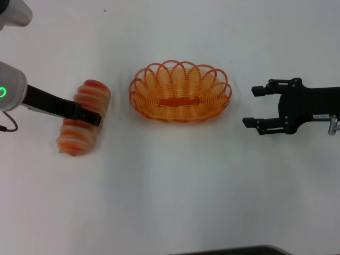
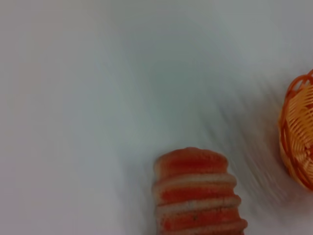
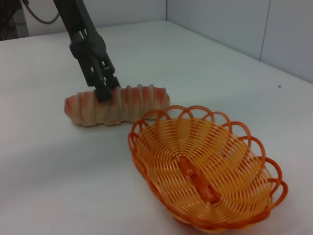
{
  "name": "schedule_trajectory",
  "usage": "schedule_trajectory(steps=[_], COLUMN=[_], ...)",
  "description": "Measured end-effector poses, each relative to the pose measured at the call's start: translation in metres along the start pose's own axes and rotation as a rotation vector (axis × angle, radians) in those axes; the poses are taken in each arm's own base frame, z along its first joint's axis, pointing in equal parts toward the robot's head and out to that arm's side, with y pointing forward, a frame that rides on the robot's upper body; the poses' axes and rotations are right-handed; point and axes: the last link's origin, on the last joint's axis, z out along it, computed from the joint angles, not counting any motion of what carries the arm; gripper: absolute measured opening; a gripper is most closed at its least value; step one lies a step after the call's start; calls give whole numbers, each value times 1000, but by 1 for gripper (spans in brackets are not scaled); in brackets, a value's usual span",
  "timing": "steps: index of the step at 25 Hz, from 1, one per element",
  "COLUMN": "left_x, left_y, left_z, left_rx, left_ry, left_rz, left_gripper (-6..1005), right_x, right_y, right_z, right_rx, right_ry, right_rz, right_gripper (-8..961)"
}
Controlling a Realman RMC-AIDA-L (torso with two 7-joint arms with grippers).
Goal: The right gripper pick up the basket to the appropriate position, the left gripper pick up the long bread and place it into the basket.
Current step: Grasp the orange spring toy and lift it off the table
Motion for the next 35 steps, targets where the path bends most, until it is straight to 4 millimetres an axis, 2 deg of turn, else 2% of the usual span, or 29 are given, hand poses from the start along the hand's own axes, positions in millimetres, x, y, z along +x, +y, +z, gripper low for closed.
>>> schedule_trajectory(steps=[16, 27, 35], left_x=[2, 1, 0], left_y=[5, 2, 1], left_z=[12, 11, 10], left_rx=[38, 60, 58], left_ry=[-4, -7, -13], left_rz=[41, 57, 56], left_gripper=[907, 900, 766], right_x=[-3, -3, -3], right_y=[-1, -1, -1], right_z=[2, 2, 1], right_rx=[-10, -8, -7], right_ry=[3, 6, 6], right_rz=[-11, -1, -2], right_gripper=[825, 826, 826])
